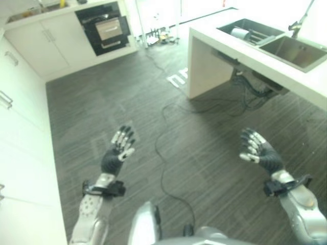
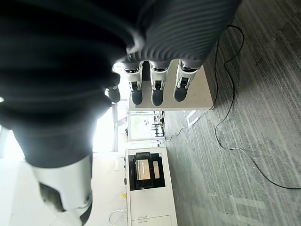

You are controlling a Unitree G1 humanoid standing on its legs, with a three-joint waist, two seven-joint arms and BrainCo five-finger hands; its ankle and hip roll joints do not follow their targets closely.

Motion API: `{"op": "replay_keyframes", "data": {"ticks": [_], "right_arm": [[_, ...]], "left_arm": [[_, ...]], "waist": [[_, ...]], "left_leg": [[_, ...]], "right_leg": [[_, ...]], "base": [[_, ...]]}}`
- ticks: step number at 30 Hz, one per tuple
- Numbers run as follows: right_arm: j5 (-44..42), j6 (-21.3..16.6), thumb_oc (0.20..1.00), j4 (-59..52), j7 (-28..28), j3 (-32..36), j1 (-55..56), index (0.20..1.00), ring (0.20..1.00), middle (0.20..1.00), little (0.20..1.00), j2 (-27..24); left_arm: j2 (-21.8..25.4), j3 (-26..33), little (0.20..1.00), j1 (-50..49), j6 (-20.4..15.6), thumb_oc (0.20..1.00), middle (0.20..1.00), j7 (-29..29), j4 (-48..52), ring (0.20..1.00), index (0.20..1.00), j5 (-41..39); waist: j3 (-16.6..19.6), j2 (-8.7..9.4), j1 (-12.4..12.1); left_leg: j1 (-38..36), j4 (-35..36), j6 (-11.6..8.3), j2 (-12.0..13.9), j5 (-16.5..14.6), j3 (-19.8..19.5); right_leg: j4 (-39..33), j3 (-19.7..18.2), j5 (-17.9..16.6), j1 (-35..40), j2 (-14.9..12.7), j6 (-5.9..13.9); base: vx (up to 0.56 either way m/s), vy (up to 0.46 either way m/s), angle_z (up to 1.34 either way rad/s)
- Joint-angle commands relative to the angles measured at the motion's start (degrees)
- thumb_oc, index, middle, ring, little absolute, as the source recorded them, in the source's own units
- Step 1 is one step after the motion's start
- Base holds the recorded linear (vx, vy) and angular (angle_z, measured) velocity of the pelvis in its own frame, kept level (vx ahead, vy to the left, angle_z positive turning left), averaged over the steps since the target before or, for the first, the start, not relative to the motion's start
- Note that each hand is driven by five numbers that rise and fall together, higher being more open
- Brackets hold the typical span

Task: Place the dishes in the dishwasher.

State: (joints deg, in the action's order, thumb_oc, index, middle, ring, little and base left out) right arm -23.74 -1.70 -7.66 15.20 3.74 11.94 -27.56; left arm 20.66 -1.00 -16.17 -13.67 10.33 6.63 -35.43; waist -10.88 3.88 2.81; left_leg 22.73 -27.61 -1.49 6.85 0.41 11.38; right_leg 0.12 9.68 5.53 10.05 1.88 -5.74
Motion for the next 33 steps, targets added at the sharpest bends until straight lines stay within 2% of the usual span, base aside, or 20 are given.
{"op": "replay_keyframes", "data": {"ticks": [1,2,5,8,11,15,18,19,21,22,23,25,27,28,31,32,33], "right_arm": [[-1.4,-2.0,1.0,-4.0,2.8,0.8,-0.9,1.0,1.0,1.0,1.0,-2.5],[-1.0,-1.7,1.0,-4.2,3.2,0.8,-0.7,1.0,1.0,1.0,1.0,-2.6],[-0.9,-1.6,1.0,-4.2,3.2,0.4,-1.1,1.0,1.0,1.0,1.0,-3.2],[-1.9,-1.9,1.0,-3.9,3.0,0.1,-2.0,1.0,1.0,1.0,1.0,-4.2],[-2.0,-1.7,1.0,-5.6,2.7,-0.3,-1.7,1.0,1.0,1.0,1.0,-3.3],[-1.5,-2.1,1.0,-6.4,0.7,-0.8,-1.6,1.0,1.0,1.0,1.0,-1.4],[-0.9,-2.2,1.0,-6.5,-0.2,-0.7,-1.5,1.0,1.0,1.0,1.0,0.4],[-0.4,-2.7,1.0,-7.1,0.0,-0.5,-0.7,1.0,1.0,1.0,1.0,1.6],[-0.2,-3.3,1.0,-7.5,0.2,-0.5,-0.4,1.0,1.0,1.0,1.0,1.8],[0.0,-3.7,1.0,-7.5,0.2,-1.2,-1.2,1.0,1.0,1.0,1.0,2.0],[0.3,-3.9,1.0,-7.4,0.2,-1.6,-1.6,1.0,1.0,1.0,1.0,2.0],[0.7,-4.1,1.0,-7.6,-0.2,-2.1,-2.6,1.0,1.0,1.0,1.0,1.2],[-0.8,-4.6,1.0,-8.0,0.2,-1.1,-2.9,1.0,1.0,1.0,1.0,-0.4],[-1.4,-4.9,1.0,-8.1,0.1,-0.9,-2.9,1.0,1.0,1.0,1.0,-0.8],[-2.3,-5.4,1.0,-9.1,-0.7,-0.2,-1.8,1.0,1.0,1.0,1.0,-1.0],[-2.4,-6.0,1.0,-9.3,-0.5,0.1,-1.0,1.0,1.0,1.0,1.0,-0.7],[-2.4,-6.4,1.0,-9.3,-0.6,0.3,-0.5,1.0,1.0,1.0,1.0,-0.7]], "left_arm": [[2.0,2.3,1.0,1.9,-4.6,1.0,1.0,1.2,3.3,1.0,1.0,-3.1],[1.9,2.4,1.0,1.9,-4.7,1.0,1.0,0.8,3.2,1.0,1.0,-3.1],[1.5,2.4,1.0,1.8,-6.2,1.0,1.0,1.2,2.5,1.0,1.0,-1.9],[1.8,2.4,1.0,2.6,-7.1,1.0,1.0,1.0,1.6,1.0,1.0,-1.0],[2.8,3.2,1.0,4.1,-6.1,1.0,1.0,0.9,2.0,1.0,1.0,-0.5],[3.7,3.6,1.0,5.7,-4.6,1.0,1.0,2.1,2.7,1.0,1.0,1.1],[3.8,4.1,1.0,6.5,-3.5,1.0,1.0,3.7,3.4,1.0,1.0,1.6],[3.9,4.2,1.0,6.5,-3.5,1.0,1.0,4.1,4.3,1.0,1.0,1.8],[3.9,4.4,1.0,6.6,-4.2,1.0,1.0,4.0,4.8,1.0,1.0,2.0],[3.7,4.5,1.0,7.1,-5.5,1.0,1.0,3.2,5.3,1.0,1.0,2.7],[3.9,4.6,1.0,7.6,-5.5,1.0,1.0,2.6,6.0,1.0,1.0,2.8],[4.8,5.2,1.0,9.1,-5.5,1.0,1.0,0.8,7.7,1.0,1.0,2.1],[5.5,5.5,1.0,10.4,-5.6,1.0,1.0,-0.8,9.0,1.0,1.0,1.6],[5.5,5.4,1.0,10.6,-5.7,1.0,1.0,-1.1,9.5,1.0,1.0,2.1],[5.1,4.6,1.0,10.6,-6.3,1.0,1.0,-1.7,9.9,1.0,1.0,4.2],[5.0,4.5,1.0,10.4,-6.7,1.0,1.0,-1.8,9.8,1.0,1.0,4.3],[5.2,4.4,1.0,10.5,-7.0,1.0,1.0,-1.8,9.7,1.0,1.0,4.2]], "waist": [[0.9,-2.54,0.1],[0.8,-2.95,-0.4],[0.4,-2.91,-2.1],[0.8,-2.35,-2.9],[2.1,-1.31,-4.0],[3.0,0.08,-5.3],[3.6,0.81,-5.6],[3.8,0.38,-5.2],[3.5,-0.33,-4.8],[3.0,-1.05,-4.3],[2.8,-1.2,-4.2],[2.0,-1.1,-3.7],[1.2,-0.12,-2.2],[0.9,0.09,-1.4],[0.7,0.17,1.4],[0.7,0.1,2.2],[1.0,0.16,2.7]], "left_leg": [[-19.0,26.4,-3.99,-0.1,10.2,-0.6],[-19.0,30.8,-4.67,0.5,12.6,-1.6],[-16.2,31.8,-5.51,0.9,14.5,-3.8],[-16.0,32.5,-4.82,0.8,12.0,-2.3],[-18.2,32.6,-2.8,-1.4,9.1,-3.8],[-19.6,32.4,-0.51,-3.7,7.5,-5.1],[-20.2,32.3,1.61,-6.1,6.6,-6.2],[-21.7,32.4,2.74,-7.2,5.5,-6.9],[-23.0,32.4,3.17,-7.4,4.8,-7.1],[-24.8,32.6,3.31,-7.1,3.7,-6.6],[-25.4,32.6,3.29,-7.2,3.6,-6.5],[-26.9,32.6,3.02,-7.5,2.9,-6.6],[-29.7,32.6,2.21,-8.0,0.7,-5.9],[-30.7,32.6,2.11,-8.2,-0.3,-6.0],[-33.9,32.6,2.36,-8.2,-3.2,-7.5],[-35.0,32.6,2.5,-8.1,-4.0,-7.8],[-35.9,32.6,2.71,-8.4,-5.3,-8.0]], "right_leg": [[-5.1,-3.7,-9.1,-2.4,-2.8,9.21],[-5.1,-4.7,-8.1,-1.3,-2.4,9.31],[-5.1,-6.7,-5.9,2.0,-1.8,9.0],[-5.1,-6.0,-4.2,4.3,-3.2,9.83],[-4.8,-5.5,-3.5,6.3,-5.1,11.34],[0.2,-4.6,-2.5,5.6,-7.2,12.67],[10.2,-4.9,-5.4,2.4,-8.2,14.19],[20.0,-3.9,-9.6,-2.4,-9.0,14.81],[25.3,-3.2,-10.7,-5.9,-9.1,14.68],[27.6,-1.3,-10.8,-9.8,-9.1,14.15],[26.8,-0.5,-10.4,-10.9,-8.9,13.84],[20.7,2.5,-9.1,-11.7,-7.8,13.37],[8.2,6.8,-11.2,-13.8,-8.0,14.07],[5.2,6.8,-12.9,-14.9,-8.0,14.48],[0.6,2.8,-19.2,-19.4,-8.2,15.7],[1.0,2.0,-20.3,-20.7,-8.5,15.85],[-3.0,2.4,-19.6,-20.2,-8.0,15.84]], "base": [[0.55,0.351,-0.45],[0.53,0.291,-0.53],[0.3,0.149,-0.49],[0.32,0.249,-0.47],[0.27,0.236,-0.27],[0.2,0.2,0.11],[0.21,0.273,0.11],[0.2,0.277,0.13],[0.16,0.232,-0.02],[0.15,0.165,-0.16],[0.16,0.096,-0.25],[0.19,-0.05,-0.31],[0.32,-0.153,-0.21],[0.34,-0.168,-0.3],[0.33,-0.201,0.0],[0.36,-0.26,0.34],[0.38,-0.291,0.35]]}}
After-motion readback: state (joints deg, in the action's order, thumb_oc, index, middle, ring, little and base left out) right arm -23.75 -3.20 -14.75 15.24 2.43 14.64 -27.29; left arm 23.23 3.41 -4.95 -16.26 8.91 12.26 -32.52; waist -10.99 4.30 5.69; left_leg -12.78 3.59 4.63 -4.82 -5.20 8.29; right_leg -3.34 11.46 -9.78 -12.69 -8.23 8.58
